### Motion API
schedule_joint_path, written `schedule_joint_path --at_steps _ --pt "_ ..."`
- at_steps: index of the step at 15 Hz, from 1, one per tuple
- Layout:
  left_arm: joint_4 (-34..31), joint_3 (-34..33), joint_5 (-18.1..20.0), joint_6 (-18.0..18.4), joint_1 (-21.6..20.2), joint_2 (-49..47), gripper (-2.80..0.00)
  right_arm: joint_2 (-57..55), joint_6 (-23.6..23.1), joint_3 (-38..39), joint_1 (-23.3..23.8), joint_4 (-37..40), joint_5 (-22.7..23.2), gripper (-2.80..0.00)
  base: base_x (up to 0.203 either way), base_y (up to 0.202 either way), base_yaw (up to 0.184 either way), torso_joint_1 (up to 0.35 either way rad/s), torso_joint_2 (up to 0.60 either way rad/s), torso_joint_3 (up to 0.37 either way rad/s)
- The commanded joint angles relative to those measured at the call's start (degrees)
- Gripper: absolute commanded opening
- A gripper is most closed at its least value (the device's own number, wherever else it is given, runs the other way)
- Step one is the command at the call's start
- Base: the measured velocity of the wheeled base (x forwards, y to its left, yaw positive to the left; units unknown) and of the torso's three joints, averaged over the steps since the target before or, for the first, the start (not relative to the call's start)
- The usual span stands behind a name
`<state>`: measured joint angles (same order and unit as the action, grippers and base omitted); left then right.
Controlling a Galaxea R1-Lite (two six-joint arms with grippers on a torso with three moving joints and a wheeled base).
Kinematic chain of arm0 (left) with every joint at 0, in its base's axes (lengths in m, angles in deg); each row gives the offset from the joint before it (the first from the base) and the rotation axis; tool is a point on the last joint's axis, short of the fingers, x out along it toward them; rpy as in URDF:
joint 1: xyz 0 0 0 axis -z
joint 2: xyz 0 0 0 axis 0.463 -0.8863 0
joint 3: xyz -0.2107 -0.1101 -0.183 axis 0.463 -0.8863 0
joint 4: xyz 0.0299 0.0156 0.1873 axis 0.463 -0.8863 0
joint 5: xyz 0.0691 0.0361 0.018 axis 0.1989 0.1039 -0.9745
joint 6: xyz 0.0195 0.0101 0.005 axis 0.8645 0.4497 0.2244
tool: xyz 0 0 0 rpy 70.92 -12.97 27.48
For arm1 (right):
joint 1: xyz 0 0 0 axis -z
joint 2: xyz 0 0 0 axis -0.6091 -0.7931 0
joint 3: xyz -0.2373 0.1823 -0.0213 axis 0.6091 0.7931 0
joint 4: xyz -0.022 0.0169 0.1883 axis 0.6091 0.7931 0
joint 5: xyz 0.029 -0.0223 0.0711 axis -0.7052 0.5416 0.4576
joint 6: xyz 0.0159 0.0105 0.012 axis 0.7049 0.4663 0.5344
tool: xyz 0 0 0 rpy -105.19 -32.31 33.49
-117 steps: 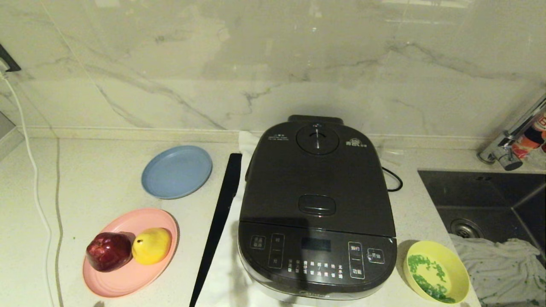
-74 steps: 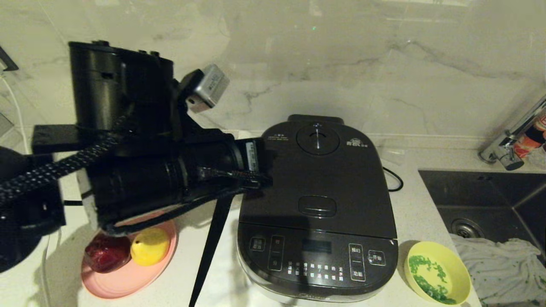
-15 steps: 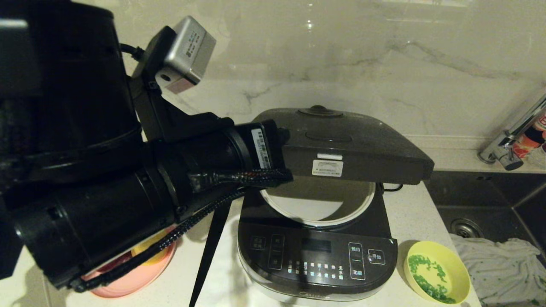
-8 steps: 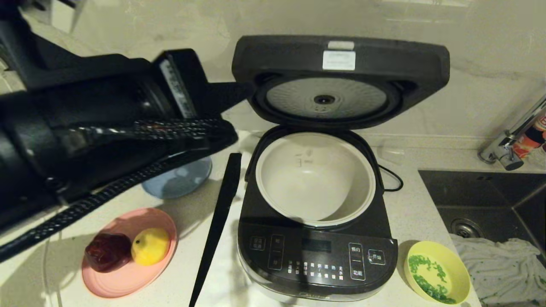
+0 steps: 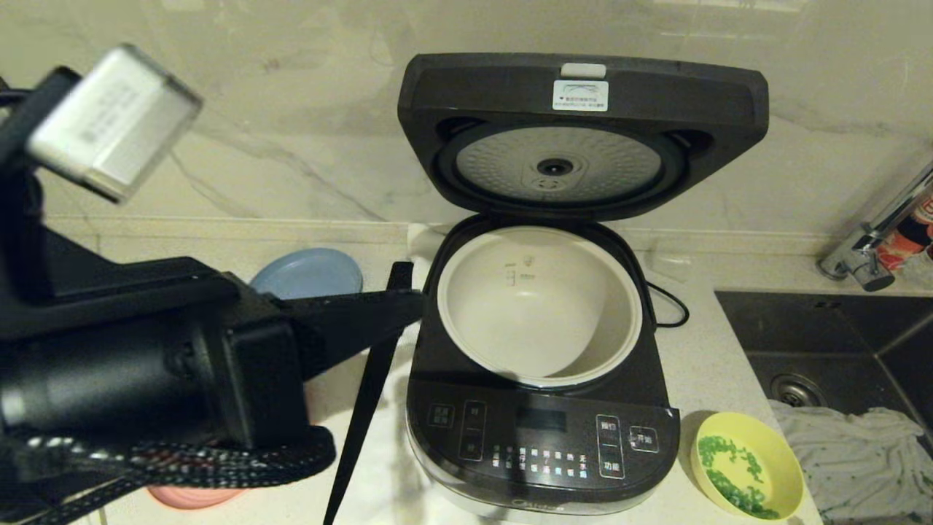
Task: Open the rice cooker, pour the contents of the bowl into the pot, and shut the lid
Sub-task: Open the rice cooker
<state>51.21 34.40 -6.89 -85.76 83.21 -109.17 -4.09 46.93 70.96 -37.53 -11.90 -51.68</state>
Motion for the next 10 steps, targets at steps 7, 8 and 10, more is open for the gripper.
schedule_joint_path --at_steps 7,8,10 --pt "18.5 13.3 -6.2 6.7 0.0 -28.1 -2.8 -0.1 0.0 0.0 0.0 0.0 0.0 -2.8 0.0 0.0 0.0 0.0 0.0 0.0" --pt "22.0 16.4 -8.6 8.1 -0.1 -31.9 -2.8 0.0 0.0 0.0 0.0 0.0 0.0 -2.8 0.0 0.0 0.0 0.0 0.0 0.0" --pt "28.1 23.4 -11.7 11.6 -0.9 -37.9 -2.8 0.0 0.0 0.0 0.0 0.0 0.0 -2.8 0.0 0.0 0.0 0.0 0.0 0.0"
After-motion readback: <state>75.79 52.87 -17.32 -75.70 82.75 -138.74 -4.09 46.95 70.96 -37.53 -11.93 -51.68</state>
